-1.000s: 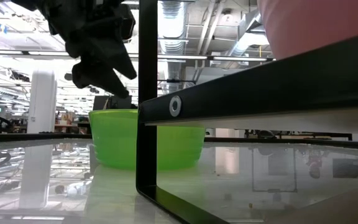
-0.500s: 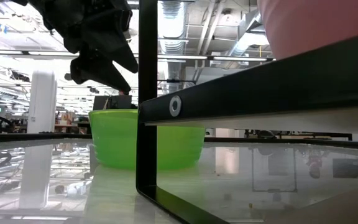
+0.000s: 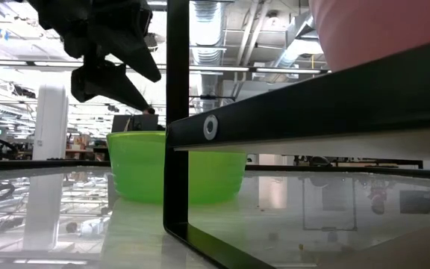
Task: Place and stack bowls onto a shelf
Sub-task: Stack the green bowl on top of the orange bowl on the shelf
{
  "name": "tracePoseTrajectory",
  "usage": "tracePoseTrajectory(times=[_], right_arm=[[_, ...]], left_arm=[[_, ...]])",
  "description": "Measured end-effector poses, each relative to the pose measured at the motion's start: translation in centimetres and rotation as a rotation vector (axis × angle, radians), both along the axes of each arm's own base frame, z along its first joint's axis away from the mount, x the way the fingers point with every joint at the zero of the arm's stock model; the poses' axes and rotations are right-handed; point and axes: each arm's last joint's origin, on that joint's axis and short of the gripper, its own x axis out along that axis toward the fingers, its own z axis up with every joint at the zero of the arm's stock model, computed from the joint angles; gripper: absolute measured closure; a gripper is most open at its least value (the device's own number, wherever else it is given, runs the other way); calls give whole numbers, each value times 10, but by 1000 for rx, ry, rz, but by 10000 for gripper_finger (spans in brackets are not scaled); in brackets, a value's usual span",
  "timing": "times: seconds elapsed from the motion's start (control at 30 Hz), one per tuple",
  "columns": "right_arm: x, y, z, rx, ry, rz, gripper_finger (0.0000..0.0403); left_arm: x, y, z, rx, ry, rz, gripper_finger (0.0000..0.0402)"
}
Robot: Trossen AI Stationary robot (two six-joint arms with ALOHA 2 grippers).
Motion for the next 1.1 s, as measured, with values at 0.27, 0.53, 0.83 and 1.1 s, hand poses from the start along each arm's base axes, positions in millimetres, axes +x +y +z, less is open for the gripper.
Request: tracePoseTrajectory(times=[0.27, 0.53, 0.83, 1.1], right_arm=[[0, 0, 0, 17, 3, -25, 217], [2, 2, 1, 46, -9, -40, 217], [2, 2, 1, 56, -12, -56, 217], [1, 1, 1, 39, -8, -54, 221]], left_arm=[[-2, -10, -17, 37, 70, 20, 152], [7, -16, -50, 17, 164, 36, 152], [5, -13, -57, 5, 221, 77, 154], [5, -12, -58, 15, 231, 77, 251]])
